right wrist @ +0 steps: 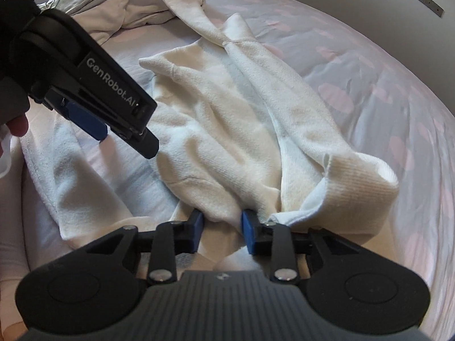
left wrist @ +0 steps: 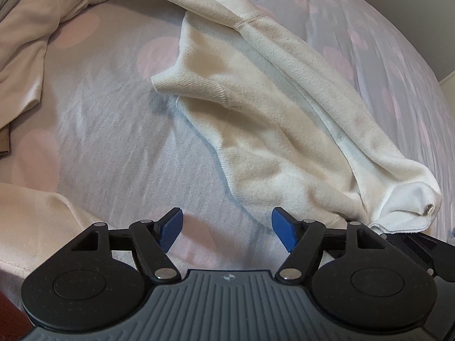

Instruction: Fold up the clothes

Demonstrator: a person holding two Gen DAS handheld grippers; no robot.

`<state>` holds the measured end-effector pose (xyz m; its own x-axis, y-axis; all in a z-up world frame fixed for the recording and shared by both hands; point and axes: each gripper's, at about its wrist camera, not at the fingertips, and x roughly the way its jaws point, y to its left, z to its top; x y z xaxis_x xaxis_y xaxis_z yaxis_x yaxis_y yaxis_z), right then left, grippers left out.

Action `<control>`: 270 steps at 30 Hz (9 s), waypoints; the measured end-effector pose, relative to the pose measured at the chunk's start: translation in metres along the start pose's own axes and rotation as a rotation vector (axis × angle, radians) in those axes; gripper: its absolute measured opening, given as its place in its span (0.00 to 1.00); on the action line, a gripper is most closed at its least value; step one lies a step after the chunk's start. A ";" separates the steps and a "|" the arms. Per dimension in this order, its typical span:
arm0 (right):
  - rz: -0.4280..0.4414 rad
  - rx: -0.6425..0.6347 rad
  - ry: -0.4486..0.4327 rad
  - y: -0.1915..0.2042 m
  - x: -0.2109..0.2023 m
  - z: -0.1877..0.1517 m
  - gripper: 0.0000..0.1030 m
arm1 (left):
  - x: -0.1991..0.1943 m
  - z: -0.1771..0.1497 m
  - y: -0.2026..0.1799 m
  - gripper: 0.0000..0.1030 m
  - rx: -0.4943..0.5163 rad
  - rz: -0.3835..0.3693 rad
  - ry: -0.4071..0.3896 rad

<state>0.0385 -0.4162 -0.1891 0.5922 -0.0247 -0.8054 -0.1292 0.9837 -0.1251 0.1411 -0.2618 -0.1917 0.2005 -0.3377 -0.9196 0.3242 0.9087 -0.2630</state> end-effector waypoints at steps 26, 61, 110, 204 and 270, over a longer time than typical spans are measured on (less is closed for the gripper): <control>0.036 -0.003 -0.037 0.008 -0.042 0.006 0.37 | -0.003 -0.004 -0.017 0.10 0.054 -0.029 -0.026; -0.204 -0.027 -0.076 -0.065 -0.001 0.021 0.64 | 0.014 0.012 -0.025 0.47 -0.133 -0.156 0.004; -0.385 0.282 0.026 -0.099 -0.183 -0.089 0.19 | -0.091 0.022 -0.014 0.06 0.256 0.084 -0.076; 0.061 -0.058 0.276 -0.043 -0.120 -0.062 0.31 | -0.062 -0.026 -0.043 0.21 0.971 0.042 0.259; -0.281 0.114 0.090 -0.130 -0.146 -0.071 0.22 | -0.081 -0.032 -0.081 0.14 1.252 -0.092 0.001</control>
<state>-0.0872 -0.5534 -0.0963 0.5191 -0.3087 -0.7970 0.1222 0.9497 -0.2883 0.0694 -0.3000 -0.1057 0.1303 -0.3866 -0.9130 0.9911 0.0253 0.1308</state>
